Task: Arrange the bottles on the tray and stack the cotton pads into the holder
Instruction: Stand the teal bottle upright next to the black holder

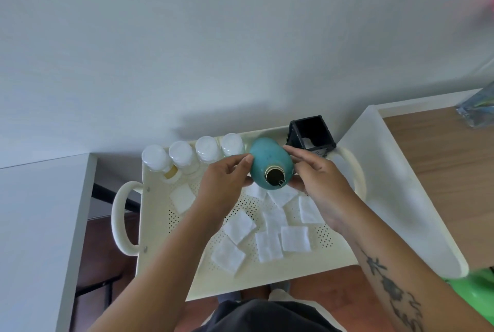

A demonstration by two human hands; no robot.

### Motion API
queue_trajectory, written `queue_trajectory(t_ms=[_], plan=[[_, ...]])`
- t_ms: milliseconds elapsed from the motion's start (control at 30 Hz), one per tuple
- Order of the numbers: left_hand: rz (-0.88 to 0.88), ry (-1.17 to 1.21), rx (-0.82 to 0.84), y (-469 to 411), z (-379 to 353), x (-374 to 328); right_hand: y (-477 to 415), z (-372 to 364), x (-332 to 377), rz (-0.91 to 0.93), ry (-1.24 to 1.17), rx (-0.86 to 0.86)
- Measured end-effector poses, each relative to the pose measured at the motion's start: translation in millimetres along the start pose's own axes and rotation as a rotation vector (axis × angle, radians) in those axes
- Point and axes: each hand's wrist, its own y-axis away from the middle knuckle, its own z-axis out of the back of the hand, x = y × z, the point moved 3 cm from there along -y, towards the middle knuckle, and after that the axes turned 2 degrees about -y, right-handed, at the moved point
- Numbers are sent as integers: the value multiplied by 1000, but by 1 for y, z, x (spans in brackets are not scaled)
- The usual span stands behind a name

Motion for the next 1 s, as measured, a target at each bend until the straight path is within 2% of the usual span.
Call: queue_trajectory(t_ms=[500, 1000], plan=[[-134, -232, -52, -37, 11, -48, -30, -6, 38, 2, 96, 53], [-221, -281, -102, -56, 2, -61, -57, -4, 43, 69, 120, 23]])
